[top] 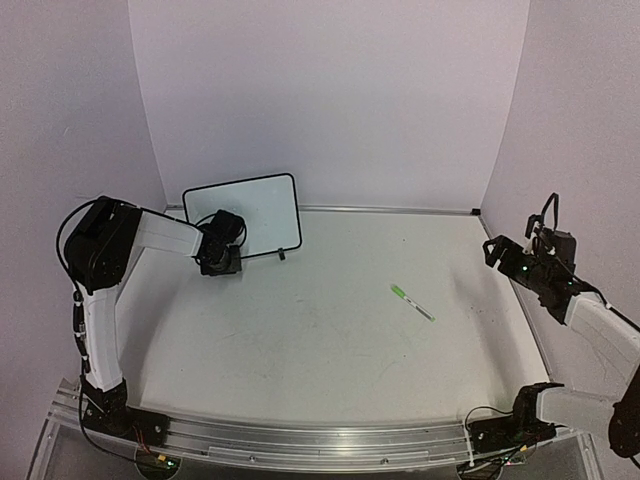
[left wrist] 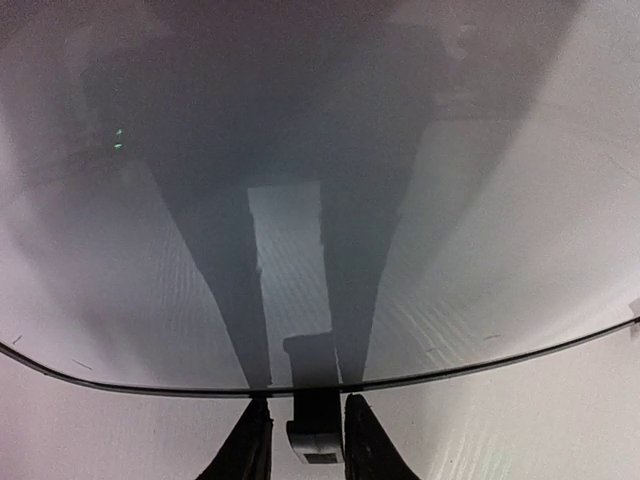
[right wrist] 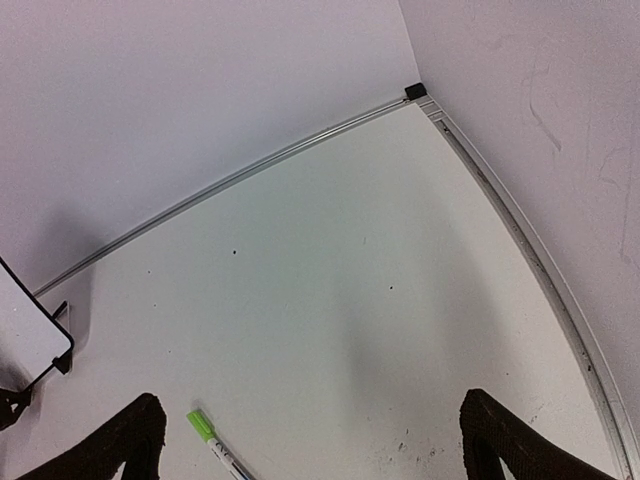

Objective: Write a sentence on the whiteboard
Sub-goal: Move the whiteboard stand to the center of the board.

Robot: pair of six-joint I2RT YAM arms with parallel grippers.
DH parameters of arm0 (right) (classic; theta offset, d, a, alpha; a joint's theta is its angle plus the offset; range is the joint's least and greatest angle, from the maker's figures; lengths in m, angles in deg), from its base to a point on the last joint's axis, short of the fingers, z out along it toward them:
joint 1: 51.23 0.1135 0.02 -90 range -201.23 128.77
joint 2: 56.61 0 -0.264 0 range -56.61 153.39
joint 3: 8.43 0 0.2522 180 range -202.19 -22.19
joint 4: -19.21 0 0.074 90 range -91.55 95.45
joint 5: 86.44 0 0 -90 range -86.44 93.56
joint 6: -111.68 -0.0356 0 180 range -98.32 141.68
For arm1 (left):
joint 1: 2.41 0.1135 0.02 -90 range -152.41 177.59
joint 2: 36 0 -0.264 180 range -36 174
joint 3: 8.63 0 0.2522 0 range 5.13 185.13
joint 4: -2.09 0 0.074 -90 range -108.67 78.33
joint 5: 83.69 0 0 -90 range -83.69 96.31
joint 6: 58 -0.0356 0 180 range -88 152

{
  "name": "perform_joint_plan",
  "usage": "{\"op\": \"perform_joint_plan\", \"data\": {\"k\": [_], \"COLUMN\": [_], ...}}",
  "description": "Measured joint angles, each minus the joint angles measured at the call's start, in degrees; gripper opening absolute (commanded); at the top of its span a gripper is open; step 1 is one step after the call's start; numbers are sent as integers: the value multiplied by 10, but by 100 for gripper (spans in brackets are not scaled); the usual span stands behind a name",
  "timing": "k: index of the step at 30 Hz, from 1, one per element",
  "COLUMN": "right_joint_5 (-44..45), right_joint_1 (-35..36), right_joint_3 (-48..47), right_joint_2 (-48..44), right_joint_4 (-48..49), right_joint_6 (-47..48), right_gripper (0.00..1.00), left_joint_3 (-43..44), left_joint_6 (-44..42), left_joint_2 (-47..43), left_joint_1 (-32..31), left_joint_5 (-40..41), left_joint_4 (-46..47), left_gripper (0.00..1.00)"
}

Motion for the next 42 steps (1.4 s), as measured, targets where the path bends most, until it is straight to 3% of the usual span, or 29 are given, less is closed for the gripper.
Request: {"op": "perform_joint_plan", "data": {"k": [7, 15, 22, 35, 42], "right_joint_5": [0, 0, -27, -123, -104], "right_joint_1": [0, 0, 0, 14, 98], "right_joint_3": [0, 0, 0, -39, -66], "right_joint_2": [0, 0, 0, 72, 128], "right_joint_4": [0, 0, -5, -68, -123], "right_joint_6": [0, 2, 25, 55, 54], "right_gripper": [98, 98, 98, 96, 88], "left_joint_3": [0, -34, -110, -171, -175], "left_joint_6": [-5, -18, -27, 8, 95], "left_joint_2": [0, -6, -68, -144, -145], "left_joint_1": [0, 3, -15, -156, -226], "left_joint_5": [3, -2, -17, -25, 3], "left_joint_4": [17, 66, 88, 36, 6], "left_gripper": [0, 0, 0, 0, 0]}}
